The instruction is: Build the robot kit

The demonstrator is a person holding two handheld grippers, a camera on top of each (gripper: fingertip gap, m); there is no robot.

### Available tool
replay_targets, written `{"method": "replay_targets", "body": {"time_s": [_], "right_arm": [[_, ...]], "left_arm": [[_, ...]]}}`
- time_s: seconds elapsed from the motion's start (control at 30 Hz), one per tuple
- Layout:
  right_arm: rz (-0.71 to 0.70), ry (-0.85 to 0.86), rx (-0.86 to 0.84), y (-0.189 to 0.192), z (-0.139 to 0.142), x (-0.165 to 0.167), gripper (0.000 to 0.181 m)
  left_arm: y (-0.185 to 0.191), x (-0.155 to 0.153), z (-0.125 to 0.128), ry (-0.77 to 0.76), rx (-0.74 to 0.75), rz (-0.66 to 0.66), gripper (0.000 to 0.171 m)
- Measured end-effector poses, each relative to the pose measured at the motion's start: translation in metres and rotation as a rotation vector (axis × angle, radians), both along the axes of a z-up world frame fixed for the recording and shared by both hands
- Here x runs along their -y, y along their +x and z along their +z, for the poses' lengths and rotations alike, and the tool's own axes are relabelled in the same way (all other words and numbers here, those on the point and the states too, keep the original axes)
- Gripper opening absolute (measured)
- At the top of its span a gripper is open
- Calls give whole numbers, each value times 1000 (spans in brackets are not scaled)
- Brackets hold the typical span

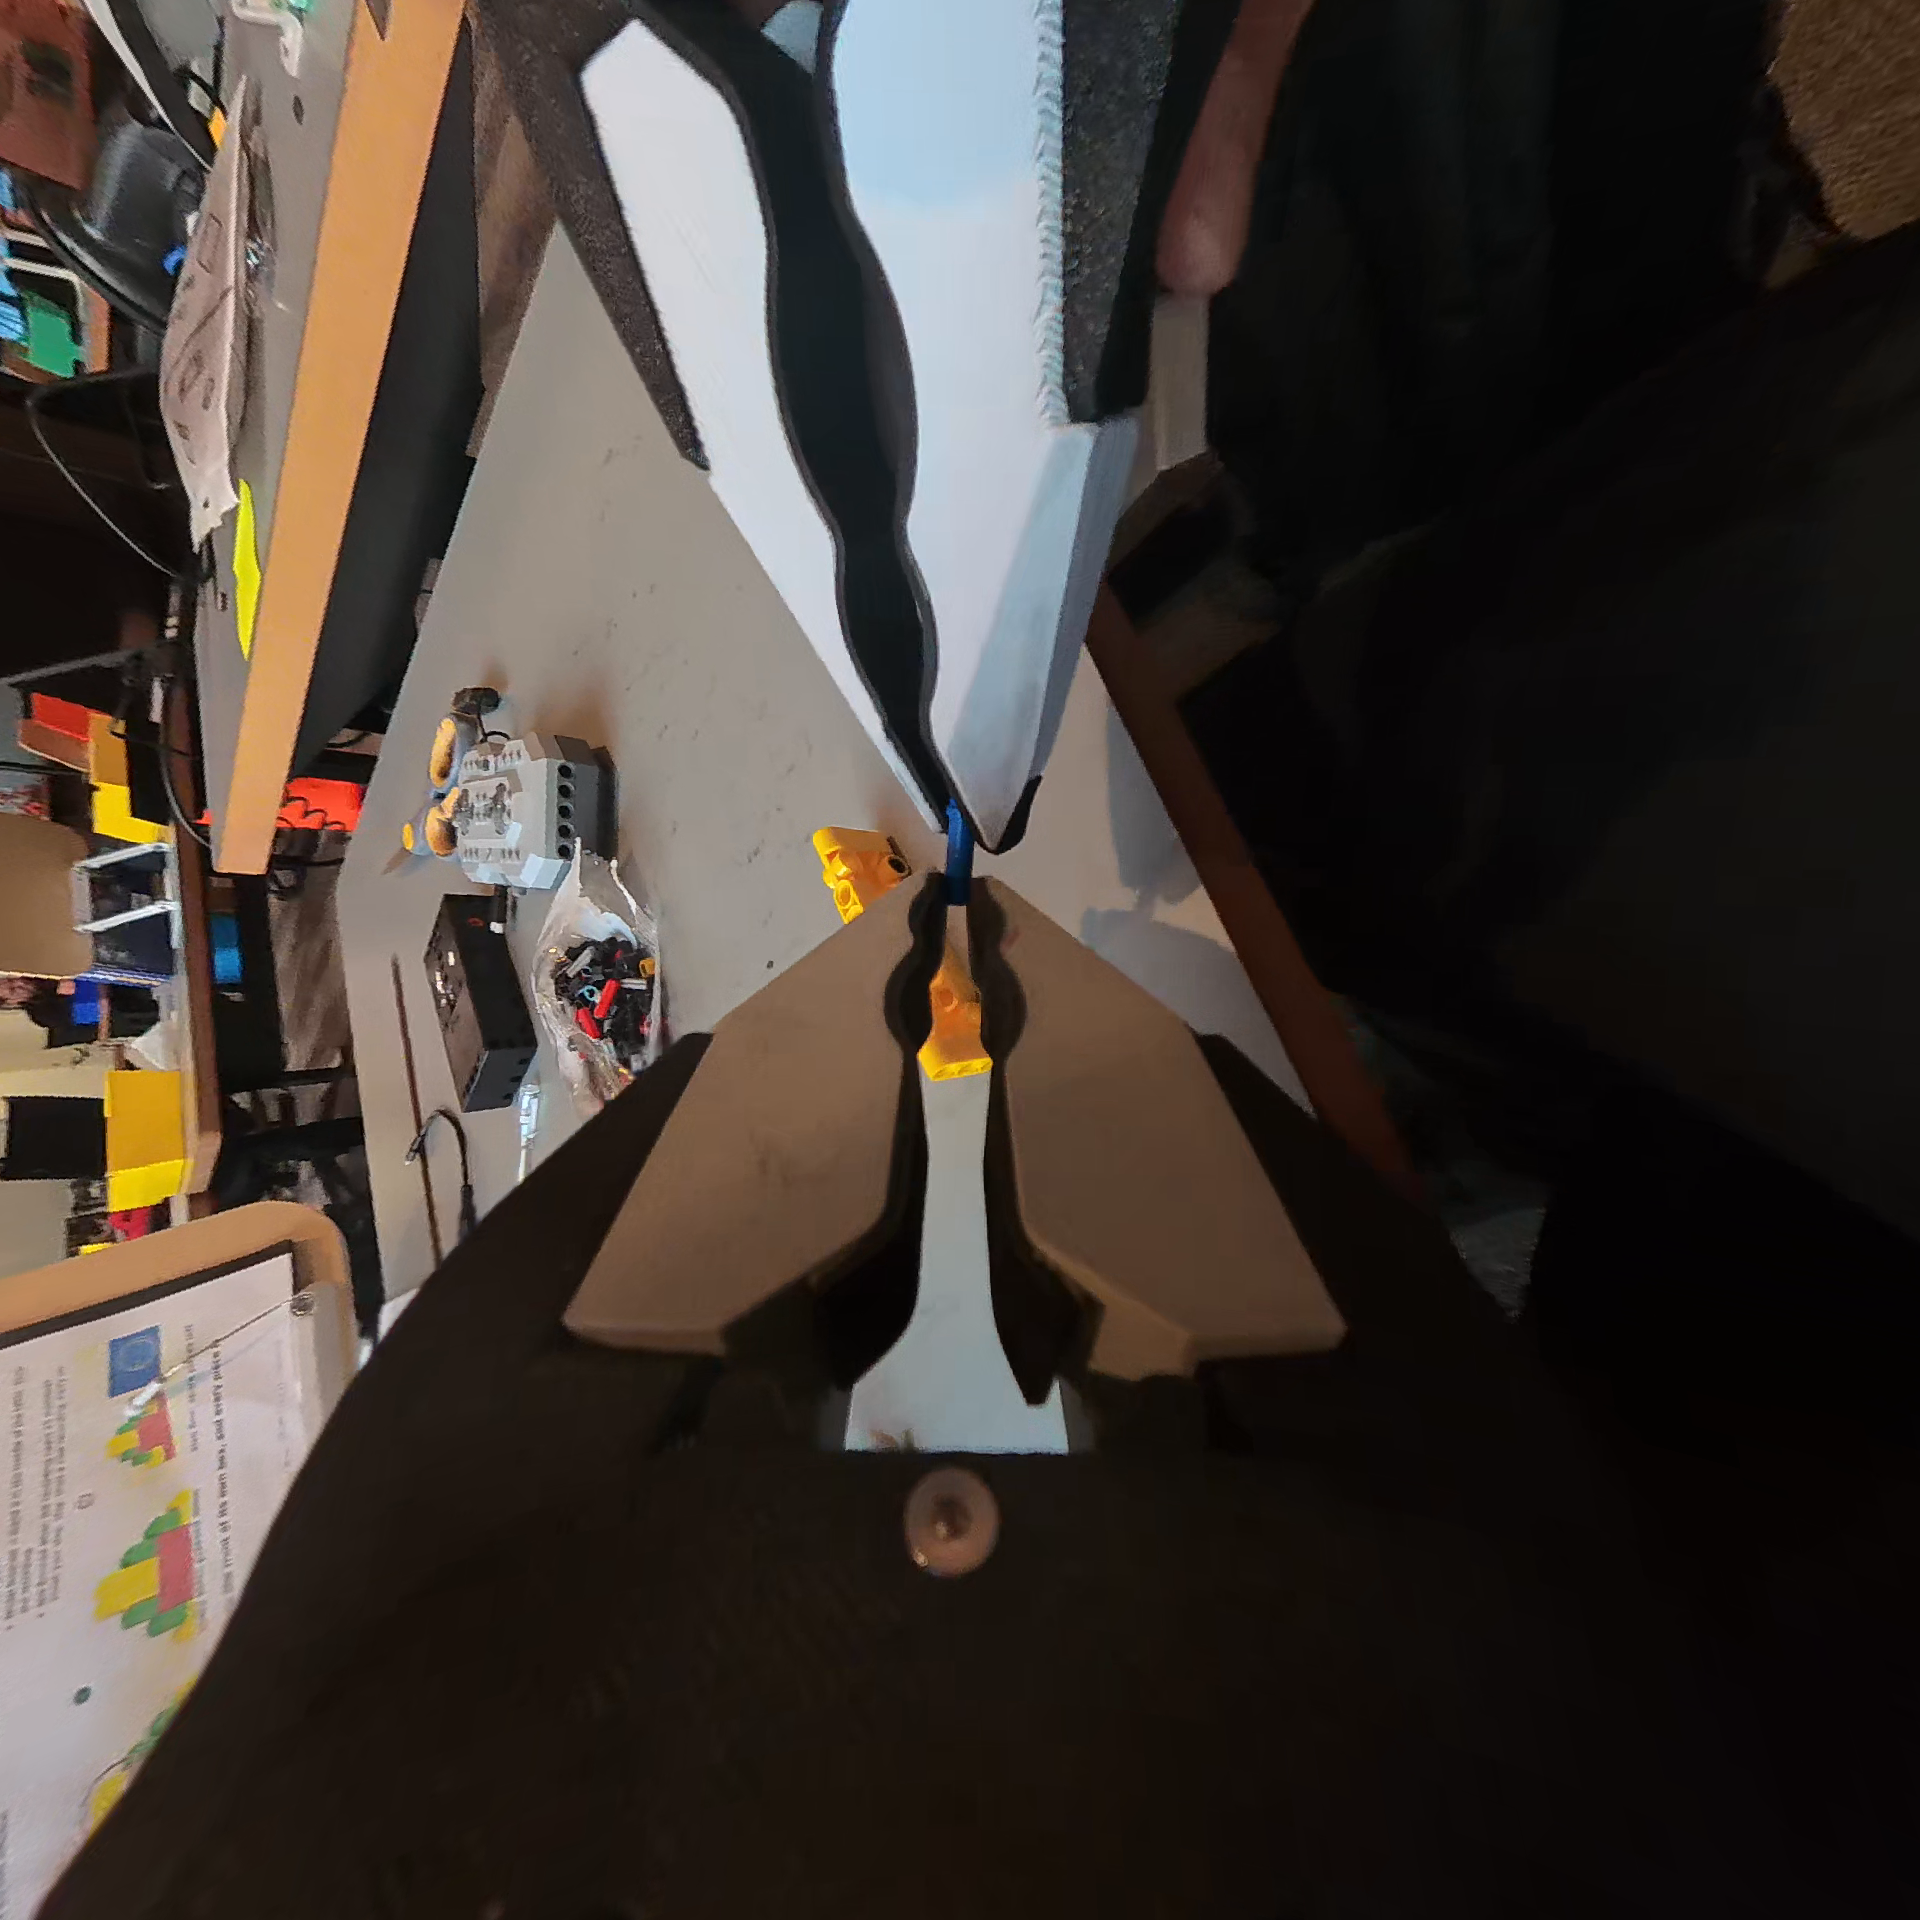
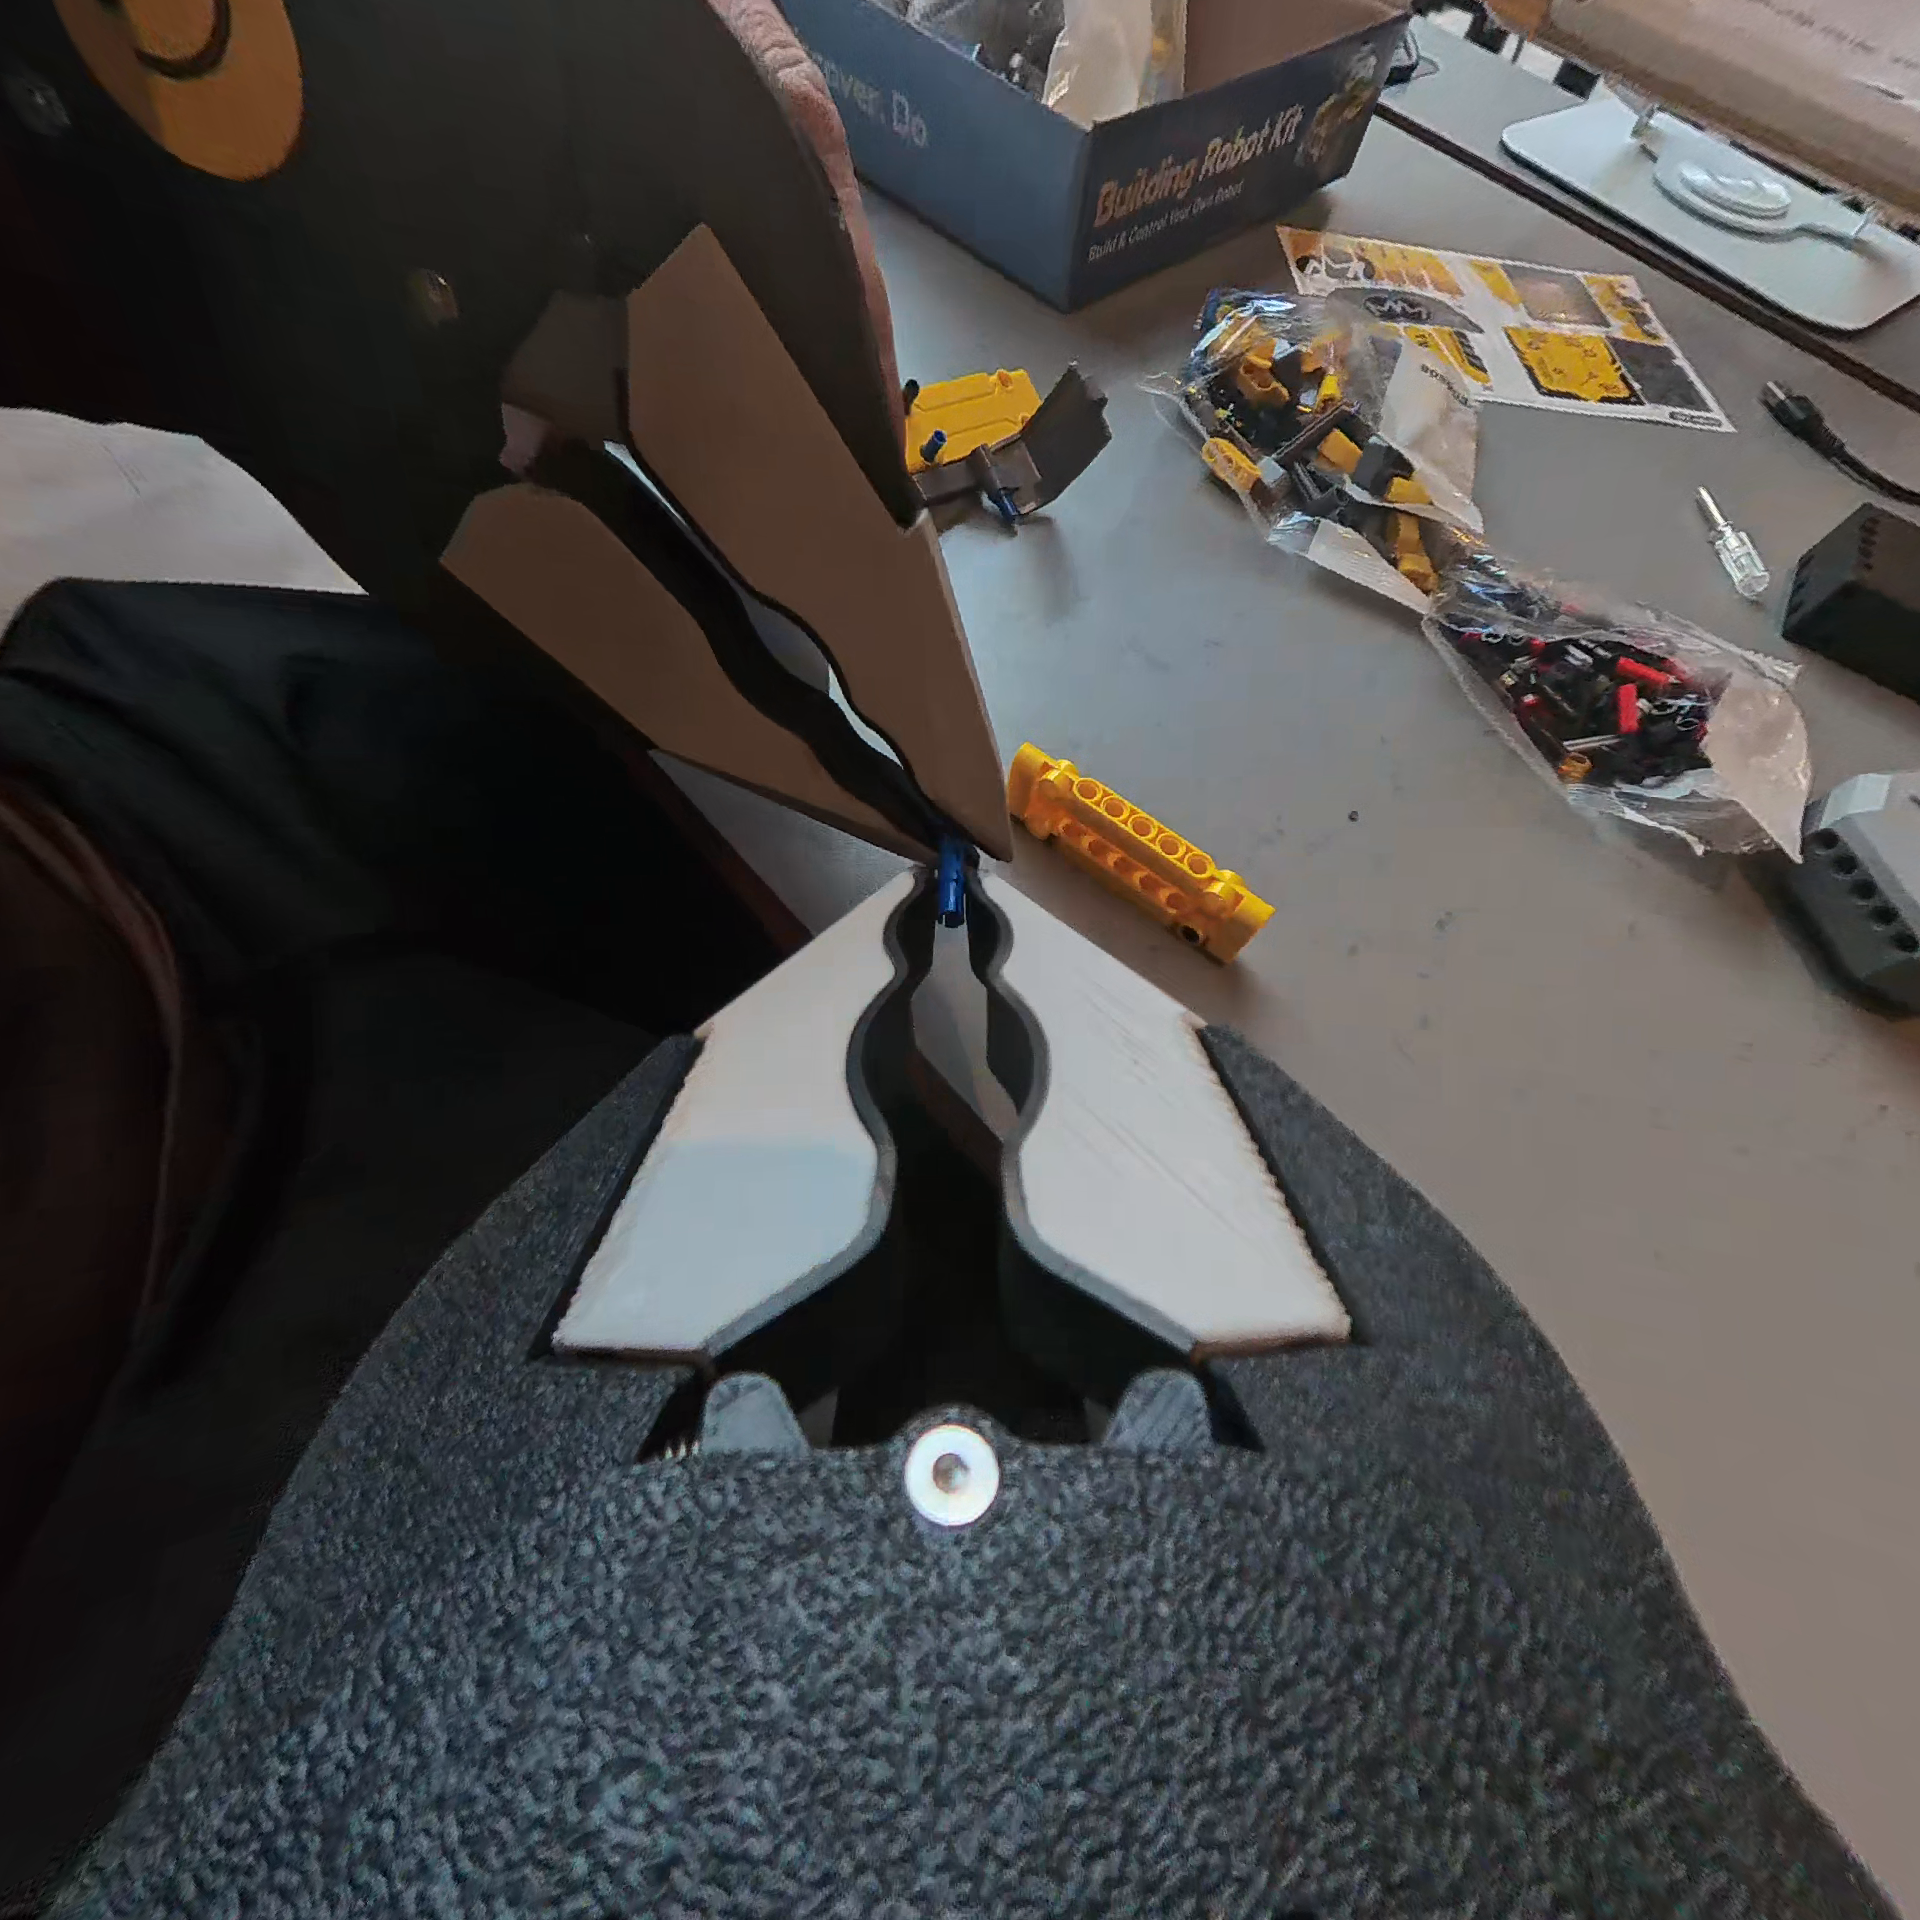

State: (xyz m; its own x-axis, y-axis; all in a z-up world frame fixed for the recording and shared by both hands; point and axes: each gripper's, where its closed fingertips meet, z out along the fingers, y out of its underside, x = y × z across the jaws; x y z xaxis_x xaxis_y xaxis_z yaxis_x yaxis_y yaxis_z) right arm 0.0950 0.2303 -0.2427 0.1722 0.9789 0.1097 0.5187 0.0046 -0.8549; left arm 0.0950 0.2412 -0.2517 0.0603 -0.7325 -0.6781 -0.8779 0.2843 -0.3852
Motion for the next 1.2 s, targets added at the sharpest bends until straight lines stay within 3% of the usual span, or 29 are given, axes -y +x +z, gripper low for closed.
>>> {"method": "replay_targets", "body": {"time_s": [0.2,0.37,0.43,0.47,0.6,0.7,0.87,1.2], "right_arm": [[-21,-22,13,-1,-4,0,5],[-48,-100,-17,1,-4,-1,5],[-90,-110,-10,4,-6,-7,5],[-114,-114,4,7,-10,-11,5],[-179,-192,0,10,-20,-21,5],[-229,-183,8,12,-26,-33,5],[-273,-157,-28,17,-23,-50,4],[-309,-172,-33,19,-26,-62,4]], "left_arm": [[-1,-1,-4,81,-58,-5,1],[2,-3,-2,70,-4,8,1],[-2,-8,-4,1,32,65,5],[-6,-14,-6,-49,54,119,22],[-20,-35,-16,-331,197,338,43],[-23,-48,-27,-450,221,414,38],[-8,-49,-38,-624,258,420,5],[-2,-52,-37,-823,446,514,5]]}}
